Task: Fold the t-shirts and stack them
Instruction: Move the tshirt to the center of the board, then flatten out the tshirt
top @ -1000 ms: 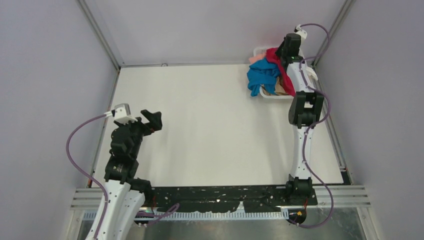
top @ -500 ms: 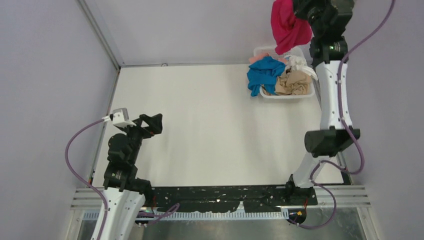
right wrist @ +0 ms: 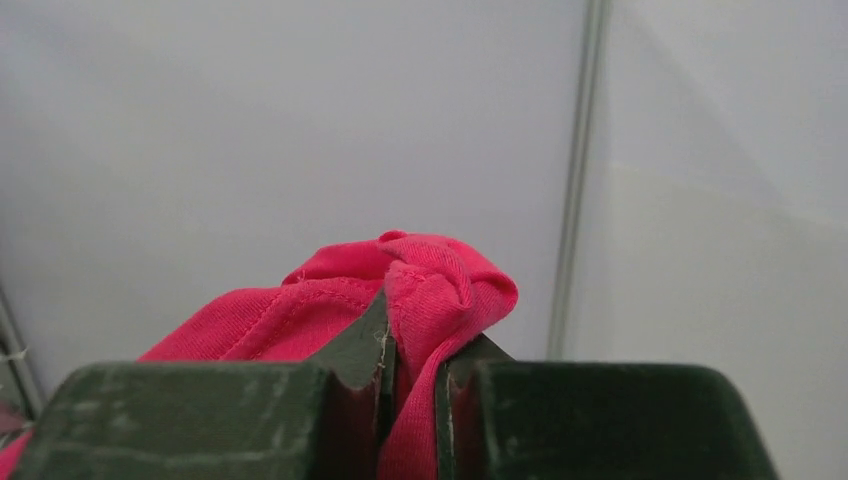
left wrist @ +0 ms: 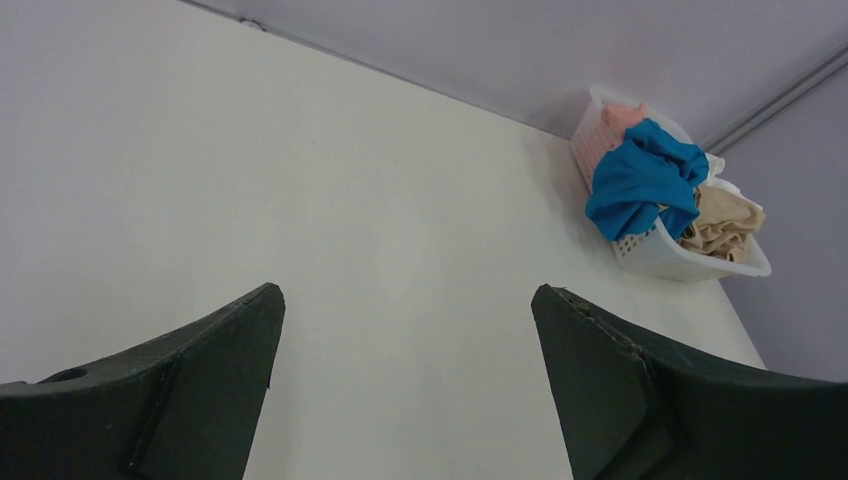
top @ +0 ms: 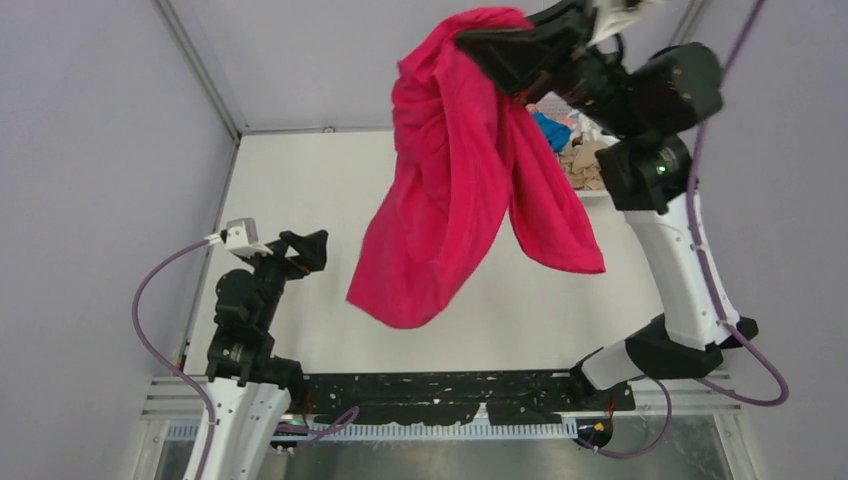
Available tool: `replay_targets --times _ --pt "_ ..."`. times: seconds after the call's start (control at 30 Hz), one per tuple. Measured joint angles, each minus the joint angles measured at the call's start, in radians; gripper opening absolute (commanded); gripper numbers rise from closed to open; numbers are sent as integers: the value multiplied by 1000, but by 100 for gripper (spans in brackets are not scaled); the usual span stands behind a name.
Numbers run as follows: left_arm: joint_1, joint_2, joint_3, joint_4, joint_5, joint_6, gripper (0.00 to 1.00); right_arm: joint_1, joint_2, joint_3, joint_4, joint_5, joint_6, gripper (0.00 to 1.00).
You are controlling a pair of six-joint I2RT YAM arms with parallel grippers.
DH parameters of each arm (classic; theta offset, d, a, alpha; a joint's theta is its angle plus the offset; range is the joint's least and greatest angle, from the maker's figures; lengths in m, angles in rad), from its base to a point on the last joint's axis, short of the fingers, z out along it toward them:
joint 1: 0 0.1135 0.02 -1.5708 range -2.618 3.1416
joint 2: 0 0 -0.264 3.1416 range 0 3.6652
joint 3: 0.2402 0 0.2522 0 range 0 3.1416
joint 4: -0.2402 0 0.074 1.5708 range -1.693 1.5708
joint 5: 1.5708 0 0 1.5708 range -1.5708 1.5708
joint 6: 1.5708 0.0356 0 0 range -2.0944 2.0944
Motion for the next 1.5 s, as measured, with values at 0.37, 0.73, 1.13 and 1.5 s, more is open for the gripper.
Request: replay_targets --times 0.37,0.73,1.13,1.5 --pt "0 -37 3 -122 -111 -24 99 70 25 -916 3 228 -120 96" --pt "0 131 53 -336 -165 -78 99 64 -246 -1253 -79 825 -144 95" --pt "0 367 -111 -407 23 -182 91 53 -353 -1508 -147 791 5 95" --pt "-110 705 -72 -191 111 -231 0 53 -306 -1540 -72 716 5 95"
